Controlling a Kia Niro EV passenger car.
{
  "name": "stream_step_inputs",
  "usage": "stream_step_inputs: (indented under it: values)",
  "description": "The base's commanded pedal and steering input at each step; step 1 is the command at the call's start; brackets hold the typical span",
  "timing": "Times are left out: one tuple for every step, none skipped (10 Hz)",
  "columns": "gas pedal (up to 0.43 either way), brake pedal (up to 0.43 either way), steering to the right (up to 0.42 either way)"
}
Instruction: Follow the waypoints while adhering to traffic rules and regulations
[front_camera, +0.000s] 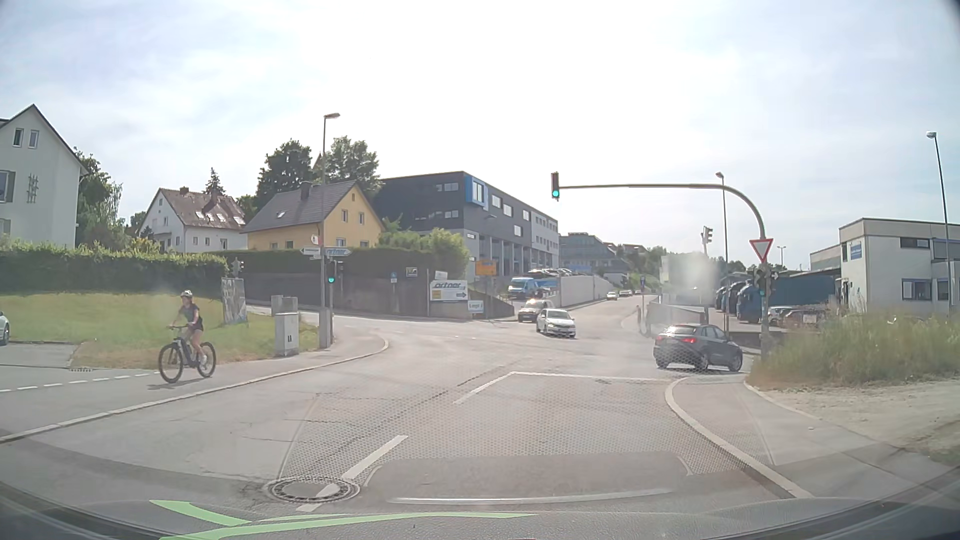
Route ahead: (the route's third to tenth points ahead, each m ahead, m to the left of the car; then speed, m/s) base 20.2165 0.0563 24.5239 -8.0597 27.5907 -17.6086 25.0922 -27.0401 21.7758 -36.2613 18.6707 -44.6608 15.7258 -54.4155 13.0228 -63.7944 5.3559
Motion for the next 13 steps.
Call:
stream_step_inputs:
  values:
    - [0.0, 0.0, 0.054]
    - [0.0, 0.0, 0.054]
    - [0.0, 0.0, 0.054]
    - [0.0, 0.0, 0.054]
    - [0.0, 0.0, 0.054]
    - [0.0, 0.0, 0.058]
    - [0.0, 0.0, 0.064]
    - [0.0, 0.0, 0.068]
    - [0.0, 0.0, 0.071]
    - [0.0, 0.0, 0.071]
    - [0.0, 0.0, 0.072]
    - [0.0, 0.0, 0.075]
    - [0.0, 0.0, 0.079]
